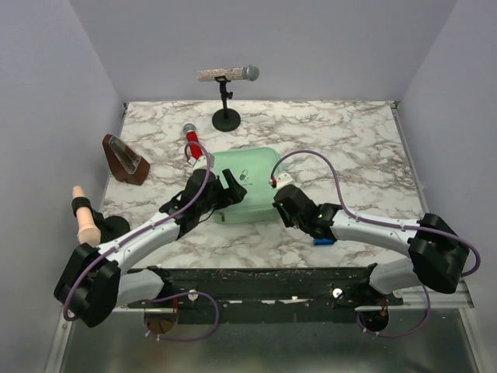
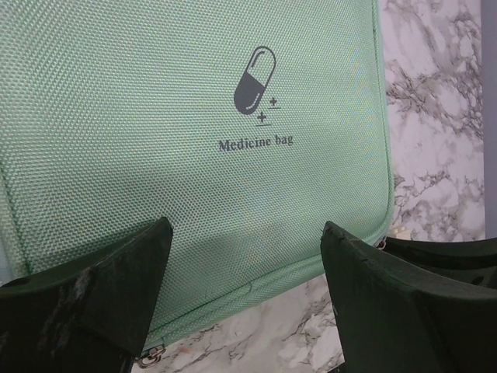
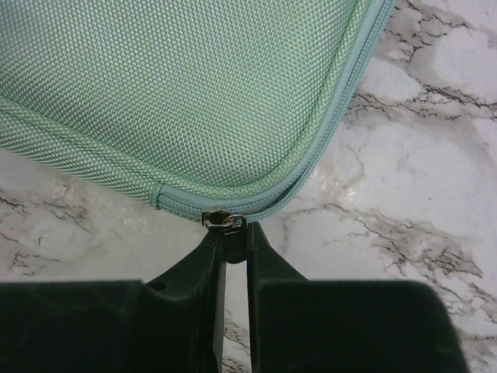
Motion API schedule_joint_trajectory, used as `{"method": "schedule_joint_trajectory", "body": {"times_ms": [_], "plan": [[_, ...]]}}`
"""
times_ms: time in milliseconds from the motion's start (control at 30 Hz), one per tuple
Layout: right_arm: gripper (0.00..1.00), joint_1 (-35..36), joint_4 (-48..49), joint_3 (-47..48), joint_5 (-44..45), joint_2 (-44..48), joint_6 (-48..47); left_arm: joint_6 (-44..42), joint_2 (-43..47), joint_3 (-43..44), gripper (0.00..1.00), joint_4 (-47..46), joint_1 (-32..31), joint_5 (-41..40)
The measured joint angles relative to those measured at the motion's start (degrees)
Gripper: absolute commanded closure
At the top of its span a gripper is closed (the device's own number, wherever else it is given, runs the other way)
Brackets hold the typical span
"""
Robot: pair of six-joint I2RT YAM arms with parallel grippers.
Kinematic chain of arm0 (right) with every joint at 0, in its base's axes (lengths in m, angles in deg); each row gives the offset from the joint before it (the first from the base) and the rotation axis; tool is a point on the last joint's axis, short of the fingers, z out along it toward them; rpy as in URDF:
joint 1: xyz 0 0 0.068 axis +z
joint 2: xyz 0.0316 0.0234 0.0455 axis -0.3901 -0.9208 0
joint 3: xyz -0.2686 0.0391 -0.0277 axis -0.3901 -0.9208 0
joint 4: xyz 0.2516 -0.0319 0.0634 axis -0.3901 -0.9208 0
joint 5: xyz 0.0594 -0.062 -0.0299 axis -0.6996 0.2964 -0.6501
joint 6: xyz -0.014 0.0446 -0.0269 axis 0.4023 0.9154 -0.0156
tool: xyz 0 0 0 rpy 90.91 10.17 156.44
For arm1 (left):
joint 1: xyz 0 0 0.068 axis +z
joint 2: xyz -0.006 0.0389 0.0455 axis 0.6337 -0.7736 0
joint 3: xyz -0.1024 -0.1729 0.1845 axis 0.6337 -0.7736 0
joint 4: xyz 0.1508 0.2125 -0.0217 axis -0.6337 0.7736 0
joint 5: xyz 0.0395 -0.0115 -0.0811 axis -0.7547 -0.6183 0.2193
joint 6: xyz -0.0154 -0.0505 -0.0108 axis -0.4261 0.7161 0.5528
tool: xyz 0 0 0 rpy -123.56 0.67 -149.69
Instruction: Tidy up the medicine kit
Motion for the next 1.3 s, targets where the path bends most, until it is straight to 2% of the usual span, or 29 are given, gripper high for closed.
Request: {"method": "schedule_joint_trajectory", "body": {"times_ms": [100,200,367,700,1033,1300], "plan": [[0.99,0.0,0.0,0.0,-0.1,0.1,0.0,0.0,1.0,0.0,0.08,1.3,0.3,-0.1],[0.99,0.0,0.0,0.0,-0.3,0.4,0.0,0.0,2.1,0.0,0.08,2.7,0.4,-0.2],[0.99,0.0,-0.9,0.0,-1.7,1.7,0.4,0.2,5.0,0.0,0.01,6.3,0.6,-0.2],[0.99,0.9,-3.1,0.0,-4.6,2.5,3.8,4.6,17.0,-1.0,0.01,19.7,0.5,-2.3],[0.99,8.3,-3.7,5.2,-4.7,-3.5,5.7,8.9,25.0,-6.1,0.01,31.0,-0.3,-2.6],[0.99,13.0,-4.3,10.3,-5.1,-8.5,6.5,13.6,26.1,-9.0,0.01,29.2,-0.3,-3.2]]}}
